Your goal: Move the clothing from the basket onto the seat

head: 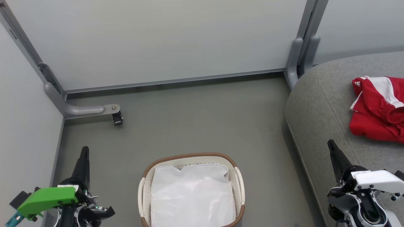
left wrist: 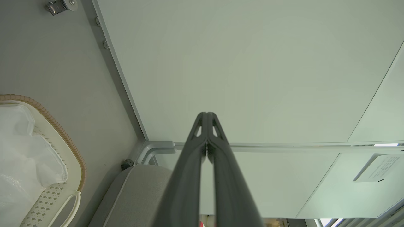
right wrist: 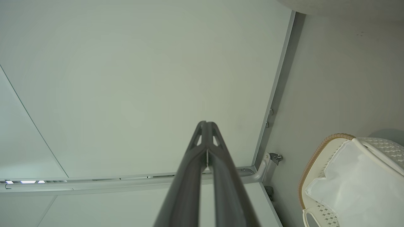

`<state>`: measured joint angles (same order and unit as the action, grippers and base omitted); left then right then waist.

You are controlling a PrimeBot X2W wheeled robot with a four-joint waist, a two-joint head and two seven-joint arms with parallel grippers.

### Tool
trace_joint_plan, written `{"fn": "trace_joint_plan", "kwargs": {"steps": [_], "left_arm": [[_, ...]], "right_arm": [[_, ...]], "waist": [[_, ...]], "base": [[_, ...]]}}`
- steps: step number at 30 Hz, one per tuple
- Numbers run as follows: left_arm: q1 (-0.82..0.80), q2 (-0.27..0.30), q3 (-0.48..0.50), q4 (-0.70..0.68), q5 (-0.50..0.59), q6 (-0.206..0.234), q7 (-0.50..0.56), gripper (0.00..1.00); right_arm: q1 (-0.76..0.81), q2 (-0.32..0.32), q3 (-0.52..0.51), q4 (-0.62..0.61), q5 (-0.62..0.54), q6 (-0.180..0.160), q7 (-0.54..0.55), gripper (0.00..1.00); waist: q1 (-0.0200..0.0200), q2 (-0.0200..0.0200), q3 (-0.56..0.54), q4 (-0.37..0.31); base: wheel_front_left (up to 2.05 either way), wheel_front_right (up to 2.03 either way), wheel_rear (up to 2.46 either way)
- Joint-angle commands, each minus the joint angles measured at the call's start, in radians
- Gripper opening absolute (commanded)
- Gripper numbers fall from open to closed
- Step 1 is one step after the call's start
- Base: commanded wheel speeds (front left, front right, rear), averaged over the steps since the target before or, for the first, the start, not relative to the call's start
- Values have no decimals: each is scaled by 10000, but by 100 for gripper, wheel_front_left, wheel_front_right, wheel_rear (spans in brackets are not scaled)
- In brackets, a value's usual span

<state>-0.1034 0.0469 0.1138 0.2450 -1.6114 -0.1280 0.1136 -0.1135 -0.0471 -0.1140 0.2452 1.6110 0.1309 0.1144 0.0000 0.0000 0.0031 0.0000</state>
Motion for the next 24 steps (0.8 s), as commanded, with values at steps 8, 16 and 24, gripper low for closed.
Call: {"fn": "trace_joint_plan", "kwargs": {"steps": [8, 16, 24], "left_arm": [[-106, 62, 22, -13, -31, -61, 43, 0], [-106, 62, 21, -13, -31, -61, 43, 0], [-106, 62, 21, -14, -32, -61, 43, 0]], "right_arm": [[103, -59, -20, -33, 39, -3, 30, 0], [103, -59, -19, -33, 39, -3, 30, 0], [103, -59, -19, -33, 39, -3, 29, 0]], "waist": [[0, 0, 0, 0], [0, 0, 0, 0], [0, 0, 0, 0]], "base": [[0, 0, 0], [0, 0, 0], [0, 0, 0]]}}
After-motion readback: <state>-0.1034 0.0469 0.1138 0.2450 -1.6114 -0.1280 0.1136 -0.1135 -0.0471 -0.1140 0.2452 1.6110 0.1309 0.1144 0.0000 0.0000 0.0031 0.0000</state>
